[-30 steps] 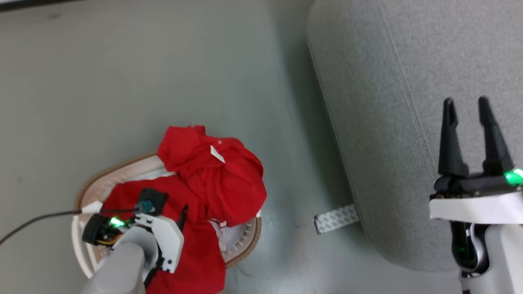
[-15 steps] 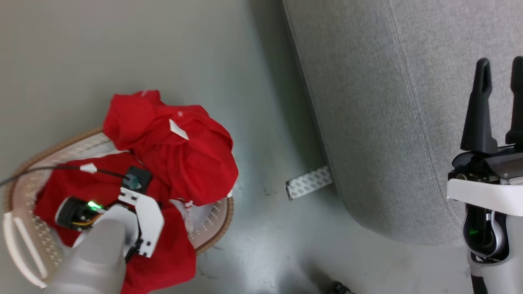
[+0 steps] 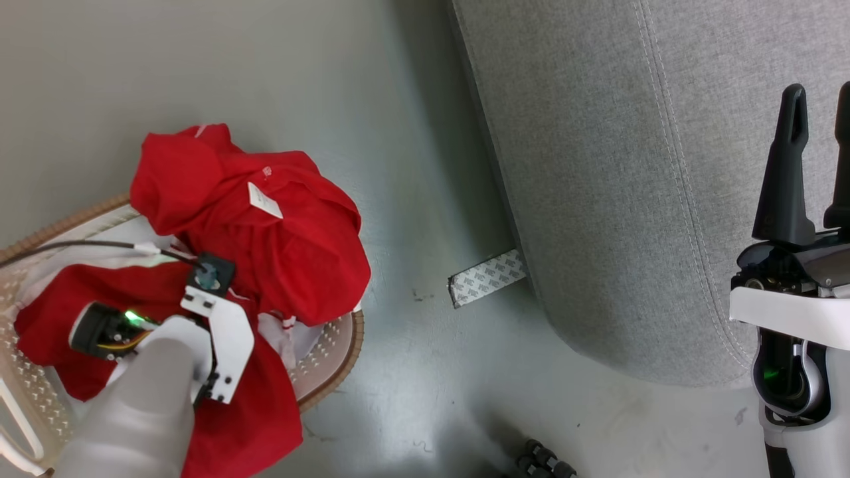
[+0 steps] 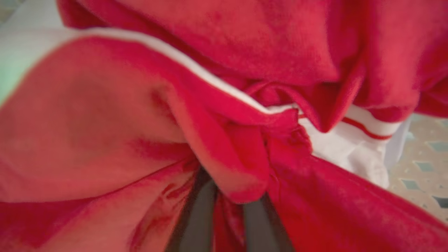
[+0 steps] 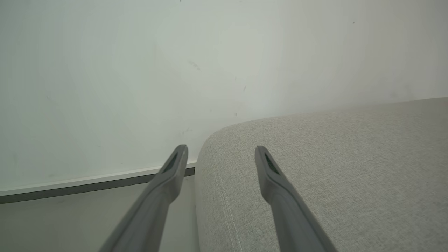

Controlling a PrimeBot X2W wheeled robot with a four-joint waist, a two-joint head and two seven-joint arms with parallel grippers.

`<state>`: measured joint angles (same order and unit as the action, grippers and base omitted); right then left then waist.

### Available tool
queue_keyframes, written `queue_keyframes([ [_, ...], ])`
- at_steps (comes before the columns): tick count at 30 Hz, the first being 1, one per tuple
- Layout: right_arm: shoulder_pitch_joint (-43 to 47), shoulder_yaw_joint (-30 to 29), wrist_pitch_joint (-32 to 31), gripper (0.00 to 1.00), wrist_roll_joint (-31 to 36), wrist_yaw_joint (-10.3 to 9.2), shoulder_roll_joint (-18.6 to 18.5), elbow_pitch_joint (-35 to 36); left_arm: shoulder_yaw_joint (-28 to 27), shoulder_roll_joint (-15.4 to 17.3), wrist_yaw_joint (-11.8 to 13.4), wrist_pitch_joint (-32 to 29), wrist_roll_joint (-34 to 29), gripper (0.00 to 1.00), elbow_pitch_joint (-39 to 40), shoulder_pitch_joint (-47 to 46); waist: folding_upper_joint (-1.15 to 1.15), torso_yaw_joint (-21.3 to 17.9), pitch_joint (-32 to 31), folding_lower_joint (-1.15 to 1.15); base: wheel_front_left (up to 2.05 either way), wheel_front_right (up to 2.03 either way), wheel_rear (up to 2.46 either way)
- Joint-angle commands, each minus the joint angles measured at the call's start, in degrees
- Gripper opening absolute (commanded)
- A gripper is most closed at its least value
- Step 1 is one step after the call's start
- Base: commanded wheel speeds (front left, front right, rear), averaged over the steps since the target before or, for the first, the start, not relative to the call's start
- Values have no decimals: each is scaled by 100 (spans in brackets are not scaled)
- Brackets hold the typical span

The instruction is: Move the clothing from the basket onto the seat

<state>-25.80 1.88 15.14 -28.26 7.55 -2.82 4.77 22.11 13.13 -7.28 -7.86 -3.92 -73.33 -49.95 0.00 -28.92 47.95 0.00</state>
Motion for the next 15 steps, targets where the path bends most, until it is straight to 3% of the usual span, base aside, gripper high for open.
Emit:
queue_keyframes([
  [1, -86, -10, 1, 100, 13, -12, -13, -35, 17, -17, -8, 63, 32, 0, -55, 100, 0, 28, -54, 0, 0, 0, 0],
  [8, -50, -47, 1, 100, 148, -12, -13, -60, 32, -155, -11, 346, 177, 0, -50, 160, 0, 179, -326, 0, 0, 0, 0],
  [15, 140, -86, 1, 100, 460, -12, -14, -79, 51, -552, -15, 952, 386, 0, -49, 406, 0, 593, -1070, 0, 0, 0, 0],
])
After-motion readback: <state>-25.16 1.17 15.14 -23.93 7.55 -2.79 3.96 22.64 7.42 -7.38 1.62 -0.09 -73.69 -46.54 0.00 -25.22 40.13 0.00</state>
